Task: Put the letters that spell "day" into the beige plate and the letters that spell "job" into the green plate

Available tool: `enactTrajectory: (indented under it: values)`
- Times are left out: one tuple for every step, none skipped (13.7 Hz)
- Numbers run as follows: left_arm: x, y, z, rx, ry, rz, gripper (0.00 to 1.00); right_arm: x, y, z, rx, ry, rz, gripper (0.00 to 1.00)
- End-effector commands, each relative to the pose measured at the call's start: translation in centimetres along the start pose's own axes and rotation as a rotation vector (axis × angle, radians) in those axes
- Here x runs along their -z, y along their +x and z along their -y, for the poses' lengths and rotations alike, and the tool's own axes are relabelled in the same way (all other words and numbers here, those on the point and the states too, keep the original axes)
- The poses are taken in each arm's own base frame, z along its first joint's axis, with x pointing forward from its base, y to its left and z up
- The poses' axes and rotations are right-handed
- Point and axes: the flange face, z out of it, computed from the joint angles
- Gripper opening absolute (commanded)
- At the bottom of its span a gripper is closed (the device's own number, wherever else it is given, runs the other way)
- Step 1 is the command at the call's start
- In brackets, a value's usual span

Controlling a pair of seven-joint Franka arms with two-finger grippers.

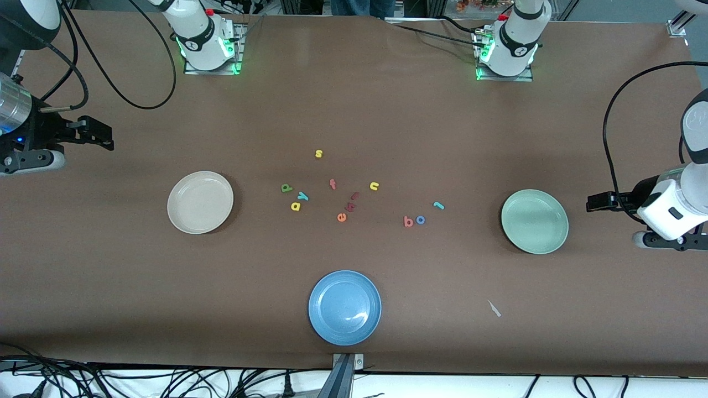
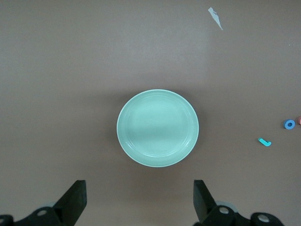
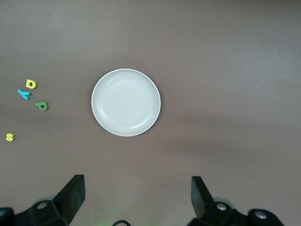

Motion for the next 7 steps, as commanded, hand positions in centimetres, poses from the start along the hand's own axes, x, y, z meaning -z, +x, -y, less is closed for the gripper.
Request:
enactTrajectory:
  values:
    - [0.47, -0.44, -0.15, 0.009, 0.015, -0.009, 1.0, 0.61, -0.4, 0.13, -0.011, 0.003, 0.003, 1.0]
    - [0.47, -0.44, -0.15, 0.009, 0.015, -0.009, 1.0, 0.52, -0.35, 0.13, -0.009, 0.003, 0.004, 1.0]
    - [0.54, -0.44, -0.14, 0.009, 0.015, -0.01, 1.0, 0.62, -0.38, 0.11, -0.003, 0.001, 0.001, 1.0]
    - [0.61, -0.43, -0.14, 0.009, 0.016, -0.012, 1.0, 0.54, -0.34, 0.11, -0.002, 0.001, 0.003, 1.0]
    - [0.54, -0.44, -0.14, 0.009, 0.015, -0.01, 1.0, 0.54, -0.34, 0.11, -0.002, 0.001, 0.003, 1.0]
    - [0.61, -0.43, -0.14, 0.009, 0.016, -0.012, 1.0, 0.45, -0.29, 0.1, -0.001, 0.001, 0.004, 1.0]
    - [0.54, -0.44, -0.14, 0.009, 0.015, -0.01, 1.0, 0.53, -0.33, 0.12, -0.001, 0.003, 0.003, 1.0]
